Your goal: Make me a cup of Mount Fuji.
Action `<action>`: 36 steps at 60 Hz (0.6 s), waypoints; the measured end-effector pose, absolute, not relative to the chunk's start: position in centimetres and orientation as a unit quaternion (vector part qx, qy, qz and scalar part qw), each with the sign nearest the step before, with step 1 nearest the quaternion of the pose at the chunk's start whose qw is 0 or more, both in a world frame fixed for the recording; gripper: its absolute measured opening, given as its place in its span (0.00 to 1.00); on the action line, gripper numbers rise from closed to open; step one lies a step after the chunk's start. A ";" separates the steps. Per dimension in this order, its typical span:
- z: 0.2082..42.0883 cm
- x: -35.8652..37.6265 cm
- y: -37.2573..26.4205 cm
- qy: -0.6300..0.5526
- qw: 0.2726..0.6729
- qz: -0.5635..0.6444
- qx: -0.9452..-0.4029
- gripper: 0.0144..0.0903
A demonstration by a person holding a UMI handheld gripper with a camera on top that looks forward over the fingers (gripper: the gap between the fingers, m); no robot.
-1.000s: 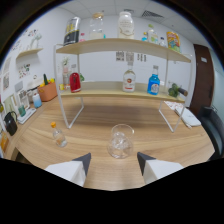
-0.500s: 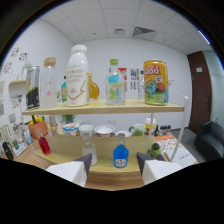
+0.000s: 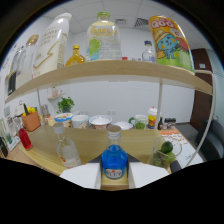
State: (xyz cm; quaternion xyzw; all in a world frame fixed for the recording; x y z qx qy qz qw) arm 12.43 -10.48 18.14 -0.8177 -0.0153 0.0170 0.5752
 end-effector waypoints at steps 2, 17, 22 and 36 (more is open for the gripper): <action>18.2 12.5 -10.6 -0.015 0.576 0.015 -0.817 0.29; 20.2 12.6 -13.9 0.003 0.585 0.037 -0.810 0.29; 19.4 12.5 -16.3 0.009 0.579 0.041 -0.814 0.29; 12.4 11.2 -21.2 0.018 0.524 0.042 -0.851 0.29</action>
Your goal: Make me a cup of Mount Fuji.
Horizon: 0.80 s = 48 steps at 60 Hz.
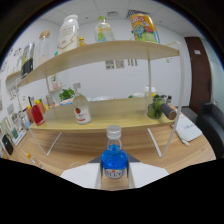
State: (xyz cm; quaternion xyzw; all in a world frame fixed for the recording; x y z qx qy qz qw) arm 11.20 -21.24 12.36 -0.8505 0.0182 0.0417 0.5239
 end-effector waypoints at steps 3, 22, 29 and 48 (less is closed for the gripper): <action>11.5 11.1 -21.5 0.013 0.519 0.032 -0.854 0.29; 10.7 12.5 -21.0 -0.225 0.493 -0.203 -0.816 0.29; 11.0 13.0 -20.5 -0.355 0.451 -0.313 -0.757 0.28; 12.2 12.4 -18.9 -0.575 0.312 -0.496 -0.570 0.28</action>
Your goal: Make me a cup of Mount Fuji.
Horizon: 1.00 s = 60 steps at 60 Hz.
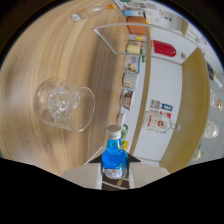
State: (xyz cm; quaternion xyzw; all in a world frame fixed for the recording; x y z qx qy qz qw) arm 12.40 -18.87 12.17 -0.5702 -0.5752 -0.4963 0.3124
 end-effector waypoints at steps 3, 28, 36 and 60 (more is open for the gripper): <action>12.3 12.4 -18.9 -0.603 0.282 -0.519 -0.536 0.28; 12.5 11.8 -18.7 -0.639 0.253 -0.525 -0.502 0.29; 14.5 10.7 -19.2 -0.567 0.350 -0.459 -0.588 0.29; 20.3 14.1 -23.7 -0.117 0.596 -0.065 -0.792 0.29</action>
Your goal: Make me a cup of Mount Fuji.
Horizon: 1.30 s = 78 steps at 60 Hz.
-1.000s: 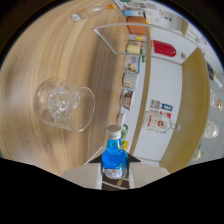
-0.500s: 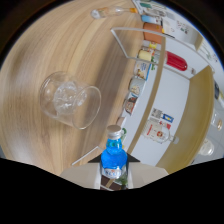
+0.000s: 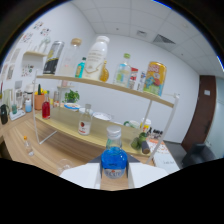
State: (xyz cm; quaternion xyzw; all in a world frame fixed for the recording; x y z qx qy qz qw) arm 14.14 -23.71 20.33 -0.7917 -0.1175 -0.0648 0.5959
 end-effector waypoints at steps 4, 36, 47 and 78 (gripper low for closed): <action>18.3 17.0 -23.7 -0.074 0.585 -0.046 -0.806 0.29; 2.1 26.8 -22.1 -0.013 0.457 0.020 -0.889 0.29; 1.0 26.6 -22.5 -0.023 0.439 0.020 -0.898 0.30; 4.3 27.7 -25.5 0.037 0.454 0.002 -0.890 0.95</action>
